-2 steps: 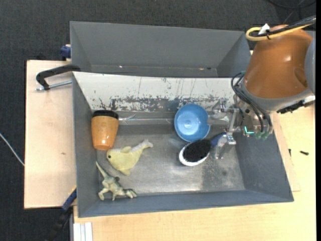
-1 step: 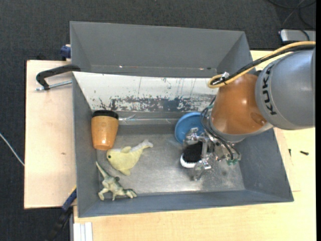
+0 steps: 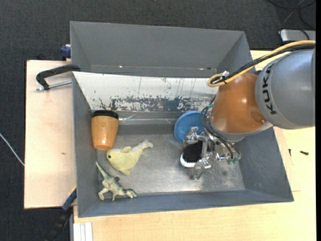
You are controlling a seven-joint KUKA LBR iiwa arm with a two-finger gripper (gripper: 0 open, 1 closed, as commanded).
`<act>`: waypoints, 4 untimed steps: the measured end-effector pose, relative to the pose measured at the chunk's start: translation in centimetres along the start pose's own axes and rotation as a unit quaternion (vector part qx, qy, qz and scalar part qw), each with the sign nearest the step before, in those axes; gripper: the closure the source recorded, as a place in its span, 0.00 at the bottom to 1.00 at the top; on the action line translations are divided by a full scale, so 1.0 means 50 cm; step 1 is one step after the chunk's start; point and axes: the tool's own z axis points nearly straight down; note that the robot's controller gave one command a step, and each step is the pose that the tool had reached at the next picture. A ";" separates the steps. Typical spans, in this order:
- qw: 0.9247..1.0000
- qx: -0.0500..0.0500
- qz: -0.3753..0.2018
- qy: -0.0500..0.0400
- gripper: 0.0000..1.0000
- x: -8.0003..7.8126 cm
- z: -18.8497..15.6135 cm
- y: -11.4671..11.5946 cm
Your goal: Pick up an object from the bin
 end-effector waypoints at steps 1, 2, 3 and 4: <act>1.000 0.000 0.001 0.001 0.00 -0.002 -0.002 0.000; 1.000 0.000 0.001 0.001 0.00 -0.004 -0.004 0.000; 1.000 0.000 0.002 0.001 0.00 -0.006 -0.005 0.000; 1.000 0.000 0.002 0.000 1.00 -0.008 -0.007 0.000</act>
Offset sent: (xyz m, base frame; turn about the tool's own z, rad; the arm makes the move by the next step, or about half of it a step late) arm 0.0000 0.0000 0.0000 0.0000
